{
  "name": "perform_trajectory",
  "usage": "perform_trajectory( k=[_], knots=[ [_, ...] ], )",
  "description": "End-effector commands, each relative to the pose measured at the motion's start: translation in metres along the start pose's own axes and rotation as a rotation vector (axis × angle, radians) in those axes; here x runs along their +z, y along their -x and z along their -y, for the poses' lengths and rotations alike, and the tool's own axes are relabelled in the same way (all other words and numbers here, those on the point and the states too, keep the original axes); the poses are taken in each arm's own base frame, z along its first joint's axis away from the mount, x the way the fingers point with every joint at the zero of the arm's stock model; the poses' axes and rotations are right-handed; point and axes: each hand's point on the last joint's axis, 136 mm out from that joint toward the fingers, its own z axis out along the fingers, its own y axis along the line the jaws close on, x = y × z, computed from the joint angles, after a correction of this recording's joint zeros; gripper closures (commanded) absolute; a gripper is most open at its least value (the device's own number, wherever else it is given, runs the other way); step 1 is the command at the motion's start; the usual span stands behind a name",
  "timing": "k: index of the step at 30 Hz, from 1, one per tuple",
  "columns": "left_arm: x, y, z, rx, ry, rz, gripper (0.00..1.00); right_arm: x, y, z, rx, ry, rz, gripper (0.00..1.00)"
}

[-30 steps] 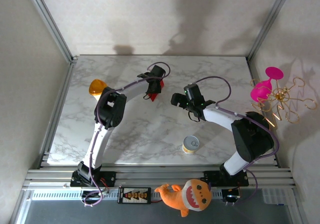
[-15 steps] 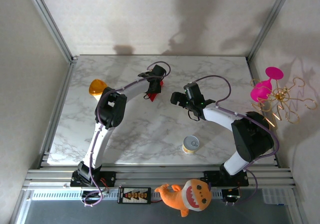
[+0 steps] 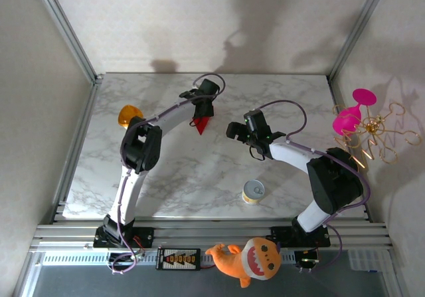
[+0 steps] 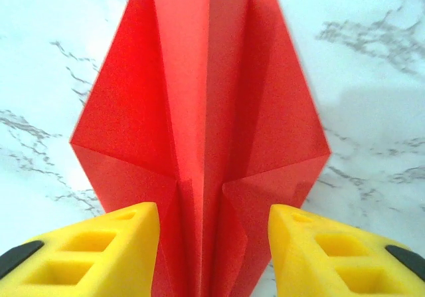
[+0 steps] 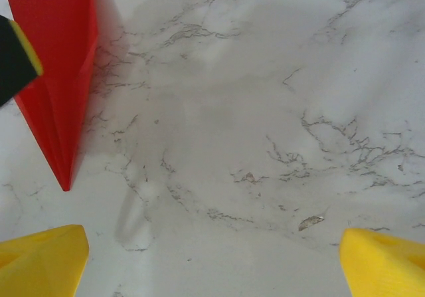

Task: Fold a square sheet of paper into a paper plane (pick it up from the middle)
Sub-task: Move the paper plane to the center of the table, then reset both arms

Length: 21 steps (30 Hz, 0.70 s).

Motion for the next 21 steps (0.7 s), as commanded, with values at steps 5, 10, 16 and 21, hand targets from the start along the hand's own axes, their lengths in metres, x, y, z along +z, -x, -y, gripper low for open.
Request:
perform_trajectory(
  k=[5,10,16,21],
  knots=[
    [-0.087,0.046,-0.014,-0.088,-0.009,0.177,0.49,-0.026,0.041,-0.01,-0.029,-0.011,0.126,0.01],
    [-0.157,0.058,-0.047,-0.191,-0.04,0.358,0.36,-0.058,0.069,-0.009,-0.125,-0.043,0.259,0.01],
    [-0.227,0.035,-0.117,-0.303,-0.021,0.604,0.08,-0.09,0.092,0.021,-0.193,-0.21,0.428,0.01],
    [-0.256,-0.012,-0.199,-0.444,0.119,0.781,0.01,-0.109,0.098,0.06,-0.25,-0.39,0.566,0.01]
  ],
)
